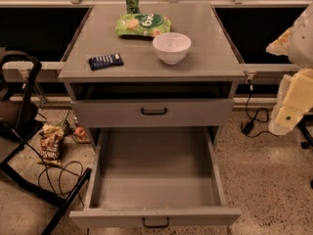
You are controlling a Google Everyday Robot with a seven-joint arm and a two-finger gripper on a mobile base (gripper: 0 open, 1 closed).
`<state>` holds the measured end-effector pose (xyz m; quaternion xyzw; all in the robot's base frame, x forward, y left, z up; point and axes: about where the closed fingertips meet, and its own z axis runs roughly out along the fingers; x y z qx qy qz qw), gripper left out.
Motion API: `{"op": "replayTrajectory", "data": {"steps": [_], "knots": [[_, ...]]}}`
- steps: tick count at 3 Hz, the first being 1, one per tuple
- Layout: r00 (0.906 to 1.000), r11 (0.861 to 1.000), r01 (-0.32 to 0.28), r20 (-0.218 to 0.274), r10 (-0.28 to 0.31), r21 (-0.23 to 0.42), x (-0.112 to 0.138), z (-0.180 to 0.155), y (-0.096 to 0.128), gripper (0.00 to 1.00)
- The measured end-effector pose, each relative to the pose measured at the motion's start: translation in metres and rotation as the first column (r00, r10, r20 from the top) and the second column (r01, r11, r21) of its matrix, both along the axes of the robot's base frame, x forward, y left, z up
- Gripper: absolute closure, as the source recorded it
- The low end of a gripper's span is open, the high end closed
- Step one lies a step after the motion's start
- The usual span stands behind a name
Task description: Close middle drawer
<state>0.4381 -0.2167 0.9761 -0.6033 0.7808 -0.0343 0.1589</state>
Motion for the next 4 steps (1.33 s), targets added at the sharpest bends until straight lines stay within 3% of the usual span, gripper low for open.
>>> {"op": "replayTrajectory", "data": {"steps": [1,2,3,4], "knots": [[1.0,1.0,-0.001,0.008,0.002,-0.002,0.0,0.001,0.001,0.0],[1.0,1.0,-0.002,-0.003,0.002,0.021,-0.006,-0.023,0.007,0.0],[0.9994,0.997,-0.002,-0.033,0.005,0.076,-0.03,-0.069,0.023,0.18],[0.9974,0.989,0.036,-0.067,-0.027,0.142,-0.058,-0.124,0.033,0.41]]}}
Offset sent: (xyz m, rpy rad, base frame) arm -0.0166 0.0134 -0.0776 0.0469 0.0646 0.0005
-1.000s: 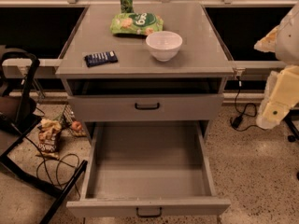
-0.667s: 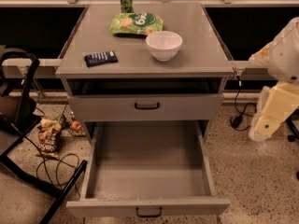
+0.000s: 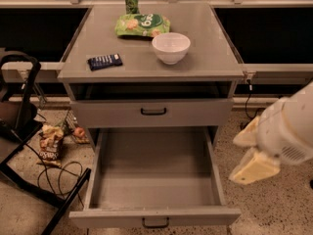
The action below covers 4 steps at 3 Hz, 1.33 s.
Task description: Close middle drawer
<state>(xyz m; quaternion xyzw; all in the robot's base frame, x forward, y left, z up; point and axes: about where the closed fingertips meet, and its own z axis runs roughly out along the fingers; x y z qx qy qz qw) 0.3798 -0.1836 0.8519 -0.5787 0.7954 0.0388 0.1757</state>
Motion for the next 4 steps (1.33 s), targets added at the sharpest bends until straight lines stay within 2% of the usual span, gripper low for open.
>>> {"op": "replayTrajectory", "data": {"steps": [1,2,3,4], "knots": [[0.9976,0.996,0.048,-0.053,-0.044,0.07,-0.026,-0.073,0.013,0.64],[0.9801,0.983,0.119,-0.175,-0.093,0.14,-0.064,-0.193,0.019,0.94],[0.9509,0.964,0.21,-0.264,-0.162,0.165,-0.088,-0.273,0.017,1.0],[0.9236,0.945,0.282,-0.314,-0.22,0.168,-0.098,-0.314,0.015,1.0]]}}
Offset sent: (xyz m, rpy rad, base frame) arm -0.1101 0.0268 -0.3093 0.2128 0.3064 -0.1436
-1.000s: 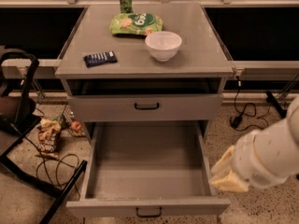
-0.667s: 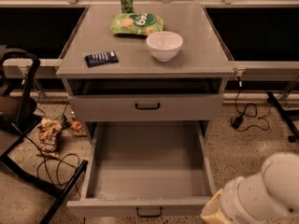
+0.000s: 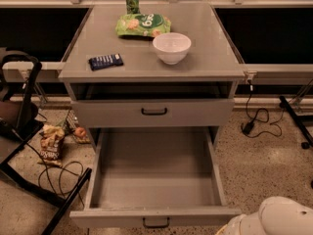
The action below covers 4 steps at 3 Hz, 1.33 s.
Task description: Close middle drawer
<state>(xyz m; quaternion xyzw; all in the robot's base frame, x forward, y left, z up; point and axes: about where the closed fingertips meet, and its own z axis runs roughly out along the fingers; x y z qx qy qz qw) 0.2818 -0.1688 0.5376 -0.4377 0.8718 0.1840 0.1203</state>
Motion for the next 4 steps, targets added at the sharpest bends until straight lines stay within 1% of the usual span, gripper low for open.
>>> {"op": "replayTrajectory", "data": {"steps": [1,2,3,4], "knots": [[0.9999,1.0,0.014,-0.006,-0.014,0.006,0.0,-0.008,0.001,1.0],[0.9999,1.0,0.0,-0.015,0.0,0.011,0.0,-0.028,0.008,1.0],[0.9984,0.999,-0.016,0.055,0.013,0.044,0.028,-0.064,0.011,1.0],[0.9914,0.994,-0.054,0.124,0.042,0.096,0.059,-0.11,0.021,1.0]]}}
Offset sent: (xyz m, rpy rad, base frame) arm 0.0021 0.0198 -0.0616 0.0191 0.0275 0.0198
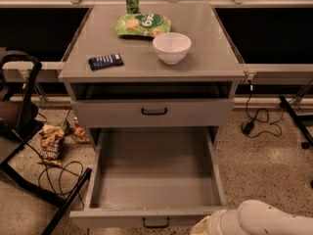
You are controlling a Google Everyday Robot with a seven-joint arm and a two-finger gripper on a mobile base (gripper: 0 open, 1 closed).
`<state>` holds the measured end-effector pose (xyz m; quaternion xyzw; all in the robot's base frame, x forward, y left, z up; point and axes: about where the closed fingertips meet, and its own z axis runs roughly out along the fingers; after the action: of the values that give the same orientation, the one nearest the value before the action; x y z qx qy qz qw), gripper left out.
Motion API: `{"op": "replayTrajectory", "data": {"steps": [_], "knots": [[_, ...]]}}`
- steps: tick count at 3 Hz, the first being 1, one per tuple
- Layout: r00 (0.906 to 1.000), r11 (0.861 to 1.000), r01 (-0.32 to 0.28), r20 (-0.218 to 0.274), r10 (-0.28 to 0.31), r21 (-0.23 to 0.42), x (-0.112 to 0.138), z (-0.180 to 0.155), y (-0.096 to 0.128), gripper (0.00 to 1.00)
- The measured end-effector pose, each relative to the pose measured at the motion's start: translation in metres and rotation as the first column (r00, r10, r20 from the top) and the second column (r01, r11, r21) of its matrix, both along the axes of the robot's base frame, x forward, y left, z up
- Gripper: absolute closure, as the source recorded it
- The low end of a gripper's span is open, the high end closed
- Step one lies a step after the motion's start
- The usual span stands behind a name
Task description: Close middle drawer
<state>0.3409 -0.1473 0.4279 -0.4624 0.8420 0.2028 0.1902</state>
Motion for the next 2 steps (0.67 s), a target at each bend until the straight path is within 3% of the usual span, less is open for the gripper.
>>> {"op": "replayTrajectory", "data": {"steps": [1,2], "knots": [[0.9992,0.997,-0.03,0.028,0.028,0.07,0.023,-0.049,0.018,1.0],[0.9979,0.992,-0.04,0.056,0.033,0.118,0.037,-0.073,0.029,1.0]]}}
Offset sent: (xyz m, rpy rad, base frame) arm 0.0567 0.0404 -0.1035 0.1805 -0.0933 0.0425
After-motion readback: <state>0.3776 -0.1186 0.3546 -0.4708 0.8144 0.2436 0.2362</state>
